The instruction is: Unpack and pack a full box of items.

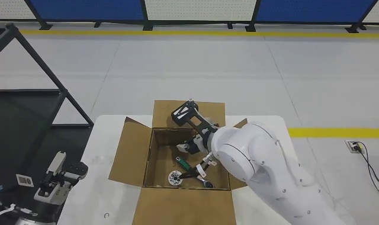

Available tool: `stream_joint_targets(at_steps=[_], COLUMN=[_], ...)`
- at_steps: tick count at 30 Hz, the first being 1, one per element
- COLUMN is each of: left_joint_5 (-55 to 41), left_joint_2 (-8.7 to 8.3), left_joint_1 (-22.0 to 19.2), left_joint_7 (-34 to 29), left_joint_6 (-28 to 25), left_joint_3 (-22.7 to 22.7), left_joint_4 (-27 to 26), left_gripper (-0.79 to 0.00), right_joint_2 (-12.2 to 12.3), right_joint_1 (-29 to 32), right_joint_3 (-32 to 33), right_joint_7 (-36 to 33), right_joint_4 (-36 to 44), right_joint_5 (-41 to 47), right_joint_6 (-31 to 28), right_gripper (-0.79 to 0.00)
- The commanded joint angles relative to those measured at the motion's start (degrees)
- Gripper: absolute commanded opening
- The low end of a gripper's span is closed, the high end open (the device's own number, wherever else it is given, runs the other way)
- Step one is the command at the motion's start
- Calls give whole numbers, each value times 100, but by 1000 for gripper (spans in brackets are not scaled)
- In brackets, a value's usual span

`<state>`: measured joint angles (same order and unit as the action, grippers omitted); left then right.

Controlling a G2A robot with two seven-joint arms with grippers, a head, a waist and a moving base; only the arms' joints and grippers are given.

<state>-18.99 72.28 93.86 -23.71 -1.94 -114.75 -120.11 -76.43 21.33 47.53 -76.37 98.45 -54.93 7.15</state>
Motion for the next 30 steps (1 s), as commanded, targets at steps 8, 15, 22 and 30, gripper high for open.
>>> stream_joint_targets(at_steps=[8, 15, 22, 30], left_joint_5=[-12, -121, -147, -147], left_joint_2=[-2, -5, -7, -7], left_joint_1=[17, 80, 105, 105], left_joint_7=[133, 200, 252, 252], left_joint_6=[-24, -63, -65, -65], left_joint_3=[39, -23, -28, -28], left_joint_4=[-8, -16, -28, -28], left_gripper=[0, 0, 0, 0], right_joint_2=[-229, -612, -930, -1153], right_joint_1=[-176, -599, -782, -892], right_joint_3=[-441, -1047, -1394, -1540], right_joint_7=[190, 559, 971, 1186], right_joint_4=[-1059, -2300, -3305, -3821], right_joint_5=[932, 1601, 1871, 1906], right_joint_6=[-323, -311, -30, 156], right_gripper=[0, 0, 0, 0])
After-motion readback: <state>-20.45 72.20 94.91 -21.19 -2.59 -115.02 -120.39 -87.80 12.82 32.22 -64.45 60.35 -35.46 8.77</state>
